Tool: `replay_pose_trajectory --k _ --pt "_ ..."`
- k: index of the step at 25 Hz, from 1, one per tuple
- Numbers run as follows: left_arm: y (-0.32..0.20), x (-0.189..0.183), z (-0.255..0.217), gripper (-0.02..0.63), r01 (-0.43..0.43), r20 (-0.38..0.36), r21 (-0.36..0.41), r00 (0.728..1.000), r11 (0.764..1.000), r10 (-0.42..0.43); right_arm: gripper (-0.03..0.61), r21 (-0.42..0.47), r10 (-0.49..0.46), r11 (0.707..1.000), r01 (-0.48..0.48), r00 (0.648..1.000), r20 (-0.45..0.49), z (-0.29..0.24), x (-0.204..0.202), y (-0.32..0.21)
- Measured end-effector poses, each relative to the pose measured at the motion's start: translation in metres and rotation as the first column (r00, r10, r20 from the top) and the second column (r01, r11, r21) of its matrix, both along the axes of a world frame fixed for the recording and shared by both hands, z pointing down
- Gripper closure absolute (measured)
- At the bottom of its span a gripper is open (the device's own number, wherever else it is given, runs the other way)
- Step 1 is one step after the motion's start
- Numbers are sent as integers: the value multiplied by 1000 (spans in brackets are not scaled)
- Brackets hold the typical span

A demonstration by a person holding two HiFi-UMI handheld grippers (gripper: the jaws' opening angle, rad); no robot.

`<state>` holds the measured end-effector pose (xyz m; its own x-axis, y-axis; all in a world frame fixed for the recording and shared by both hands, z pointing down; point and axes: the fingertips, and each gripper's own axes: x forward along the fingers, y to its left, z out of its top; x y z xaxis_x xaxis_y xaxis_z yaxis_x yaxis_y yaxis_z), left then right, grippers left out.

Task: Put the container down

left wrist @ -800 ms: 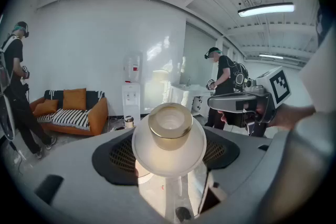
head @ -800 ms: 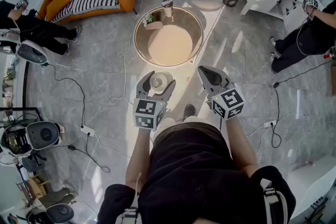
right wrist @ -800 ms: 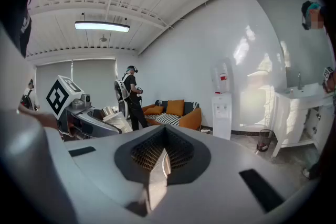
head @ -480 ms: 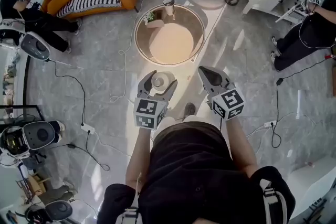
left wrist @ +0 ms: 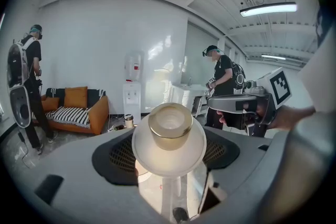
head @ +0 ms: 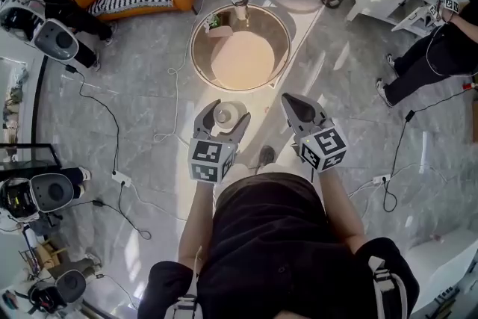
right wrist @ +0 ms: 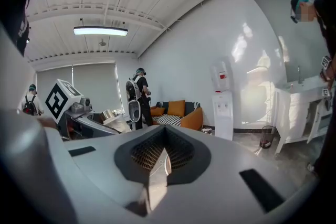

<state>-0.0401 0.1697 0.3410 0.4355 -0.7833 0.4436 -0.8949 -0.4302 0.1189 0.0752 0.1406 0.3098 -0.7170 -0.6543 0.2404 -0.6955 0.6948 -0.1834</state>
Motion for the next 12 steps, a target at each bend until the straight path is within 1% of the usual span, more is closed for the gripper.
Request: replay_pose_trajectory --k 5,8,12 --pt "1 3 6 273 22 -13 -10 1000 1000 -22 575 -15 -14 1000 14 1000 -17 9 5 2" --pt "2 10 8 273 18 -14 -16 1000 1000 -19 575 -15 -8 1000 8 1000 -14 8 12 3" --pt "0 13 9 273 8 -14 -19 1000 1000 -9 575 -24 -2 1000 2 1000 -9 12 13 2"
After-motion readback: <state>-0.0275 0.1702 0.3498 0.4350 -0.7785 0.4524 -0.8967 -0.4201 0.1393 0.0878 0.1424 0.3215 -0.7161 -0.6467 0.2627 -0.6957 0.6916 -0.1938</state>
